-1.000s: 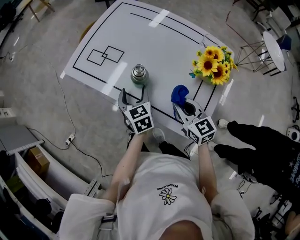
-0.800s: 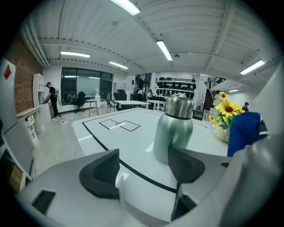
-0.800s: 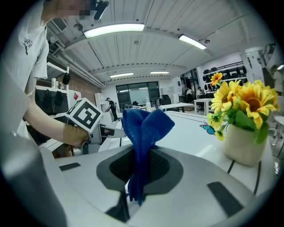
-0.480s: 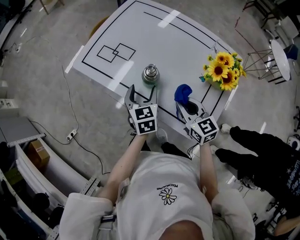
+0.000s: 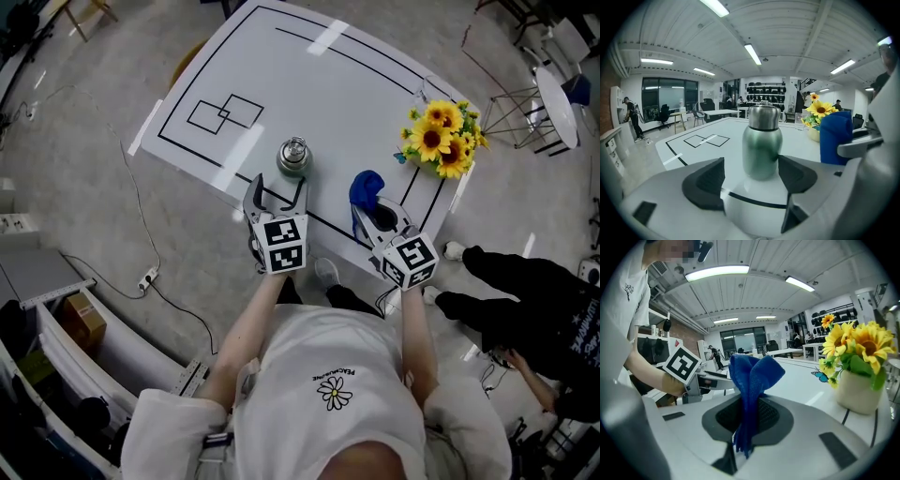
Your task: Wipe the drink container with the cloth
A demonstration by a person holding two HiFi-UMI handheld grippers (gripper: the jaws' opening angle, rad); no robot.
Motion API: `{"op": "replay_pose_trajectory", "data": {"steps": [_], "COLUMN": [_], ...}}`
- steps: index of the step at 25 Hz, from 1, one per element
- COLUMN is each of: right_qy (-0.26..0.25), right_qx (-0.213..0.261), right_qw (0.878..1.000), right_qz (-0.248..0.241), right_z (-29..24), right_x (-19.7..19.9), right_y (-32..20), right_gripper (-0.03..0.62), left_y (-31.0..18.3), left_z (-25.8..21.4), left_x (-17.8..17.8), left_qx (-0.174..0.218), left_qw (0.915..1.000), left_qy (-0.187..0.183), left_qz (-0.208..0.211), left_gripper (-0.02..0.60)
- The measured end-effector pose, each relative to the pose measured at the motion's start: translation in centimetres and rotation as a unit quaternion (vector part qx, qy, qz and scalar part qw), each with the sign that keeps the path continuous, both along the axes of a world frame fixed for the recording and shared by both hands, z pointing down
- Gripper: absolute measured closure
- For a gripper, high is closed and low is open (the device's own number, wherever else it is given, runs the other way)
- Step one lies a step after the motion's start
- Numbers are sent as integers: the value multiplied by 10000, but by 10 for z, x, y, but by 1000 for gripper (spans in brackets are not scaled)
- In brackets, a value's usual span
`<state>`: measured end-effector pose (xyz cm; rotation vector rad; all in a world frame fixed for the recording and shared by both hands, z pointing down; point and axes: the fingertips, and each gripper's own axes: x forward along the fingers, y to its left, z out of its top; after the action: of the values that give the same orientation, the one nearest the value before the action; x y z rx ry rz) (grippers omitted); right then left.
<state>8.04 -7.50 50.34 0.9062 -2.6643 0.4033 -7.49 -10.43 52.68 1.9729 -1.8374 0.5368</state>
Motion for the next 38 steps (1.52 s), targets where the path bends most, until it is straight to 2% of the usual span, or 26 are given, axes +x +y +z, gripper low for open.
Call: {"op": "replay_pose_trajectory", "data": {"steps": [8,13,17,19,21,24,28,31,35,37,38], "right_qy": [-40,-64,-118,-124,-182,-487,-721,-724,-875,-870,-859], "right_qx": [5,23,80,153,258,434,650,457,124,19,-26], "right_qw": [10000,9999,9998,9996,9987,9937,9833,9771,9680,9659,9650], "right_qz": [-65,-77,-132,-222,-392,-914,-1540,-1946,-2350,-2438,-2478], "right_z": [0,1,-1,-3,-7,-19,-25,-14,-4,2,5], "right_x": [-12,-18,-23,-27,-33,-47,-67,-83,-105,-114,-118], "right_y": [-5,-8,-12,-15,-21,-38,-76,-98,-110,-115,-115], "right_gripper": [553,553,553,553,553,553,553,553,553,553,553], "left_y": [11,10,11,10,6,2,5,1,-7,-8,-7], "left_z": [-2,-1,2,6,3,-9,-28,-45,-61,-68,-73], "left_x": [-28,-34,-47,-58,-60,-51,-56,-51,-32,-26,-23], "left_qx": [33,56,-20,-93,39,331,578,774,995,1103,1173], "left_qw": [9998,9994,9990,9987,9996,9988,9963,9919,9882,9857,9842], "left_qy": [-180,-320,-435,-472,-251,86,607,994,1077,1148,1168], "left_qz": [-46,118,-31,-162,-81,361,167,143,431,550,622], "left_gripper": [233,233,235,276,304,336,337,359,400,387,358]}}
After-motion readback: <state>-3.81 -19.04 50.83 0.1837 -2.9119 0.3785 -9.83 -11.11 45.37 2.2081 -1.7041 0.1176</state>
